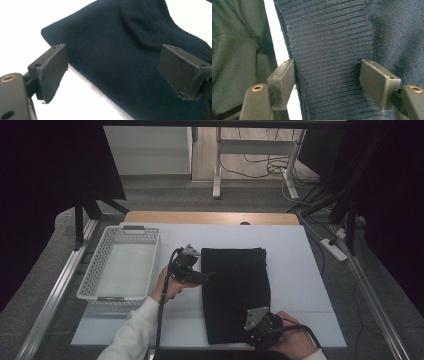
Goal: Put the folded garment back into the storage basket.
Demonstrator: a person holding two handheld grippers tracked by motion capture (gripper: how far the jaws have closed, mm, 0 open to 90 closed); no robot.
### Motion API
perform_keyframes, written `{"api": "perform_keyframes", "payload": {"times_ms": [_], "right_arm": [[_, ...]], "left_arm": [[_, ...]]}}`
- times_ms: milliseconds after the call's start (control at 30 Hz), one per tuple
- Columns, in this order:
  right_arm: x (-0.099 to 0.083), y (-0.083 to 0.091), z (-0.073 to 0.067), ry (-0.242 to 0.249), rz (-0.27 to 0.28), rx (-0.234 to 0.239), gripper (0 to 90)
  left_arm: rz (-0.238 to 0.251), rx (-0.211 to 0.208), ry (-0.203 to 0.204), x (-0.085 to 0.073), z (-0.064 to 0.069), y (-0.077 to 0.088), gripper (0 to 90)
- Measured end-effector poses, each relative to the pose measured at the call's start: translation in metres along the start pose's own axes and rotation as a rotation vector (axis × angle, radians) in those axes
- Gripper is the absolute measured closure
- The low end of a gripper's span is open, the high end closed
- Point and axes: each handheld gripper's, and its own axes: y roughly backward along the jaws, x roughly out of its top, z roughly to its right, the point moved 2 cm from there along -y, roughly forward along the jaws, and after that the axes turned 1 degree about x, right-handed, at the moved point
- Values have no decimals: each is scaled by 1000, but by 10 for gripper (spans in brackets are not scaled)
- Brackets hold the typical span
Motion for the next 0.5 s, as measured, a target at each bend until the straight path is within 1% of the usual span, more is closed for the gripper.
{"api": "perform_keyframes", "payload": {"times_ms": [67,100,267,367,400,433,467,500], "right_arm": [[0,0,0,-4,0,-1,320],[0,1,1,-6,5,-3,367],[-3,2,5,-21,28,-26,480],[-2,2,6,-19,30,-41,539],[-2,2,6,-19,30,-41,539],[-2,2,5,-17,30,-60,607],[-2,2,6,-16,30,-69,638],[-2,1,5,-17,34,-88,675]], "left_arm": [[0,-2,0,0,0,0,104],[0,-2,0,0,0,0,104],[1,-2,3,0,0,0,108],[2,-4,4,0,0,0,109],[2,-4,4,0,0,0,109],[0,-3,3,0,0,0,109],[0,-3,3,0,0,0,109],[0,-3,3,0,0,0,109]]}}
